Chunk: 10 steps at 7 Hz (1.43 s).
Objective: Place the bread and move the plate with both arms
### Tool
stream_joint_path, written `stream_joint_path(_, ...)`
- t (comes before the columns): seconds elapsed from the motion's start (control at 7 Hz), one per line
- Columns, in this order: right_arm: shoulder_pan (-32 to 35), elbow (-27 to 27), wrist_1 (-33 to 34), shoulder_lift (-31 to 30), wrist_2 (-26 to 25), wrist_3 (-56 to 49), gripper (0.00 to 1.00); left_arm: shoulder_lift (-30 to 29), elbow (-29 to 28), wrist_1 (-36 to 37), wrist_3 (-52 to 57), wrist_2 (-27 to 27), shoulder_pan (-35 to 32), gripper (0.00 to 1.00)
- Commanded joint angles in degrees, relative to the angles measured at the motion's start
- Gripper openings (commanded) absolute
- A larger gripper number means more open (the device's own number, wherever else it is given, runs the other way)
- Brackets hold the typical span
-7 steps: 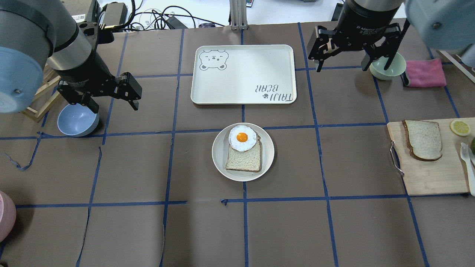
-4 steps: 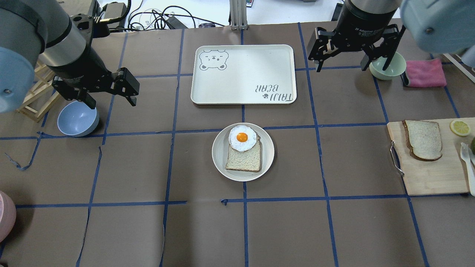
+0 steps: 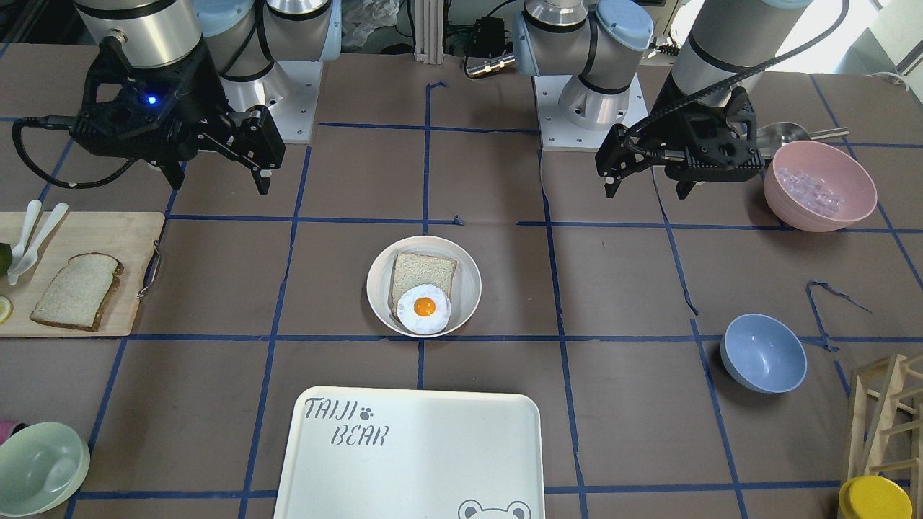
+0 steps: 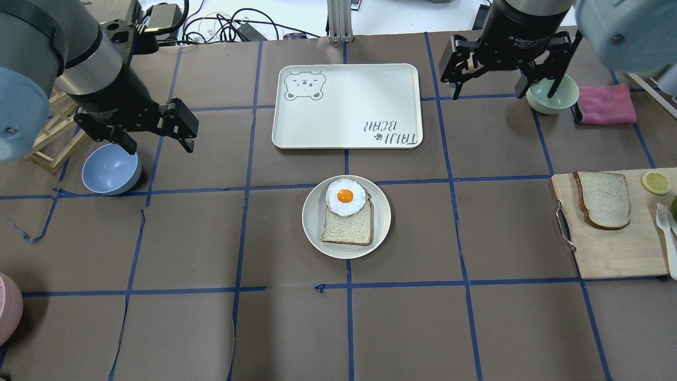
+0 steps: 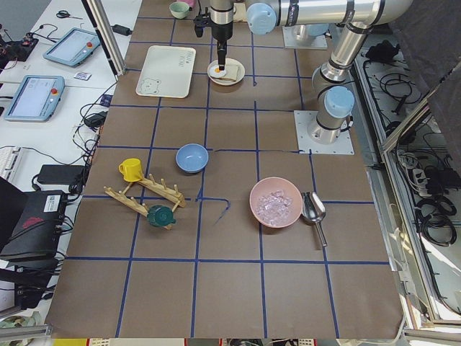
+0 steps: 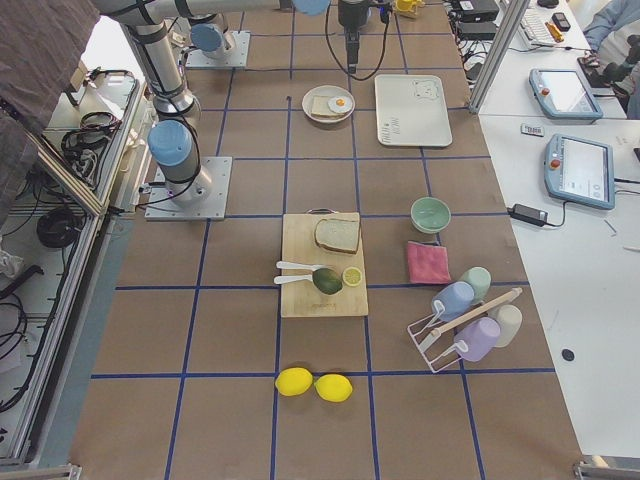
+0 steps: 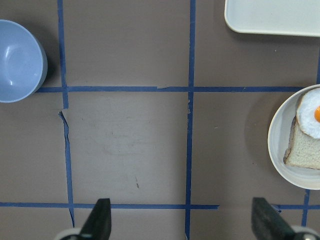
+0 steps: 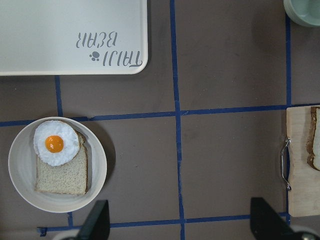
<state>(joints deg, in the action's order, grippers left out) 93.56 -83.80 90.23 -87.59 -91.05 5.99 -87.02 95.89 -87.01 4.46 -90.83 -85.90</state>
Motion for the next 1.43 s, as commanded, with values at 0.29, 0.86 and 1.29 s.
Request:
stream_joint_path(0.29,0.13,-0.75,1.70,1.10,-0.36,-0.37,1.00,-0.17,0.53,-0.09,2.11,-0.31,0.03,1.00)
stream_joint_path(0.86,-0.49,-2.94,2.23,0.92,-0.18,0.33,1.00,0.19,0.44,-0.09,3.36,-0.23,-0.05,1.00)
stream_joint_path(1.29,-3.03,-3.30,2.23,1.19,-0.53,-0.36,1.00,0.27,0.44,-0.17,3.36,-0.31,-0.05,1.00)
